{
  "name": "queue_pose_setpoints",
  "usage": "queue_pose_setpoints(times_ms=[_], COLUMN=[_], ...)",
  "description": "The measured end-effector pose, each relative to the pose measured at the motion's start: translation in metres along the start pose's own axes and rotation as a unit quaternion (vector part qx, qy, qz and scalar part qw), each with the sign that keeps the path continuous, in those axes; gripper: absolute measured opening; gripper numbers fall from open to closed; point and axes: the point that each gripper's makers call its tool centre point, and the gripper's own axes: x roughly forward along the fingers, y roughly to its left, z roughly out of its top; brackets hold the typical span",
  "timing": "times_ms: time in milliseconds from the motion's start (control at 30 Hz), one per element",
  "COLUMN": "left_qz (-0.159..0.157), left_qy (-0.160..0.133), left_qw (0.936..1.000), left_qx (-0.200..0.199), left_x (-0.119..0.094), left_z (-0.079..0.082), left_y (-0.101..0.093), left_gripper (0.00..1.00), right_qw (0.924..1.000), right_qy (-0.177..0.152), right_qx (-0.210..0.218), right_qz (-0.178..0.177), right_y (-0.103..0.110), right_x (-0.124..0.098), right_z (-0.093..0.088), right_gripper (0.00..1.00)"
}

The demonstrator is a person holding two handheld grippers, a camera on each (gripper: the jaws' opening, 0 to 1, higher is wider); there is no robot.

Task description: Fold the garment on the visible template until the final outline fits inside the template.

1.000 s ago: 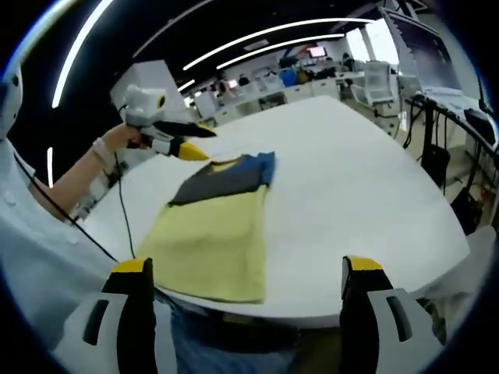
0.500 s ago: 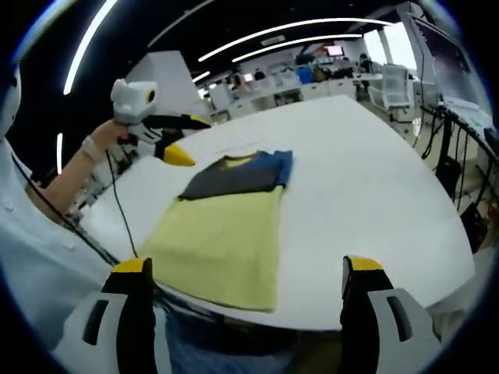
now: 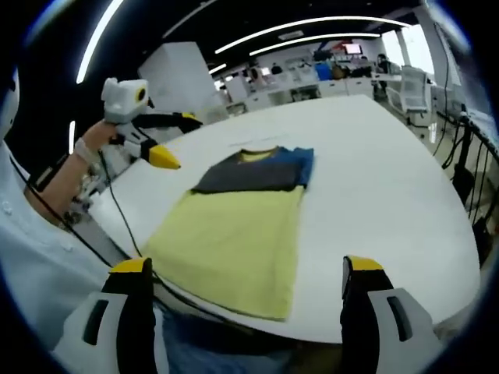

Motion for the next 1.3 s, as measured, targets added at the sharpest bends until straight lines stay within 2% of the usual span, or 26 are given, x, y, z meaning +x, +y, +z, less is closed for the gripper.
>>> queue_pose_setpoints(times_ms=[200,533,800,1167,1300], left_qz=[0.012,0.023,0.034,0.064,0.063], left_qy=[0.003,0.014,0.017,0.031,0.021], left_qw=[0.9995,0.9972,0.9926,0.9839,0.9799], left_qx=[-0.028,-0.069,-0.115,-0.164,-0.188], left_x=[-0.015,-0.026,-0.039,-0.057,-0.061], left_z=[-0.014,-0.041,-0.063,-0.094,-0.102], left_y=[-0.006,-0.015,-0.034,-0.045,-0.053], left_gripper=[0.99,0.99,0.99,0.99,0.99], right_qw=[0.9999,0.9995,0.9991,0.9976,0.9975], right_qy=[0.007,0.018,0.031,0.049,0.052], right_qx=[-0.014,-0.021,-0.024,-0.037,-0.038], right_qz=[0.007,0.019,0.018,0.032,0.030], right_y=[0.000,0.008,0.009,0.013,0.011], right_x=[0.006,0.011,0.009,0.015,0.017], right_z=[0.003,-0.002,-0.009,-0.015,-0.018], right_gripper=[1.00,1.00,1.00,1.00,1.00])
